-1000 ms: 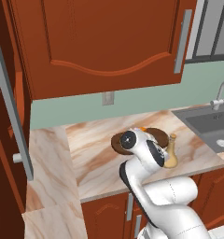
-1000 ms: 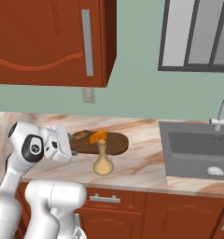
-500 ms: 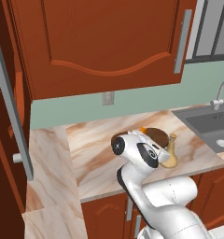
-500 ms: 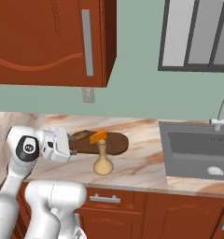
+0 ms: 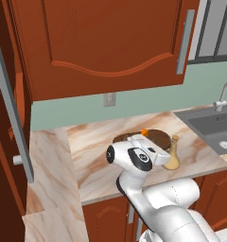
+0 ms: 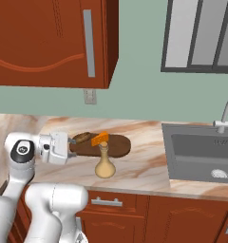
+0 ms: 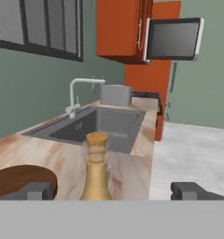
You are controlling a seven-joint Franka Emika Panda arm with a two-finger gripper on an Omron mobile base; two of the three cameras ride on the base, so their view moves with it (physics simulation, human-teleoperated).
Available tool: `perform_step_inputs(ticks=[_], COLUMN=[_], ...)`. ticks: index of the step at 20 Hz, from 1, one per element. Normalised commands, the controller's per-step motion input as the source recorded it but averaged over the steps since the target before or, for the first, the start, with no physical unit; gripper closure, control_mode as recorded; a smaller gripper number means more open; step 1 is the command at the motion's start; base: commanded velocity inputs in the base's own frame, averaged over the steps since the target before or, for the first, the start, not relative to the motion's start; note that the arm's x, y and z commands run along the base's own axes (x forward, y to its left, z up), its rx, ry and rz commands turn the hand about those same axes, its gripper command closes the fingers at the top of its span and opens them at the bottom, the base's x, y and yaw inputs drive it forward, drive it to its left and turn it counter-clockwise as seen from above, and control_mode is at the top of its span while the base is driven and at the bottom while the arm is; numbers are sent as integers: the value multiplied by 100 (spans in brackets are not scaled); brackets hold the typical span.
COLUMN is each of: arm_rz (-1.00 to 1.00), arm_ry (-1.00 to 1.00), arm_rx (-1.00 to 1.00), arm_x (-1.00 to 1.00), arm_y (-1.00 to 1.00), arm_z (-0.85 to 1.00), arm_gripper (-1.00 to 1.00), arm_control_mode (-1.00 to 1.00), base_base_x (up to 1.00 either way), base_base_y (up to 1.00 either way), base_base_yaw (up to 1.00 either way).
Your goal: Retrieve the reheated potato from the microwave, then place the potato, cheese, and condiment on the cutting board.
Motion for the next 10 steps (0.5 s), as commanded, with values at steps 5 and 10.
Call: perform_step_inputs(ticks=[5,10], arm_rz=[-14,-12], arm_ry=[3,5], arm_rx=[-21,-18], arm_x=[0,-9], arm_y=[-7,-9], arm_z=[0,0], arm_gripper=[-100,-100], arm_control_mode=[-100,-100], base_base_x=[0,0], base_base_y=[0,0], base_base_yaw=[0,0])
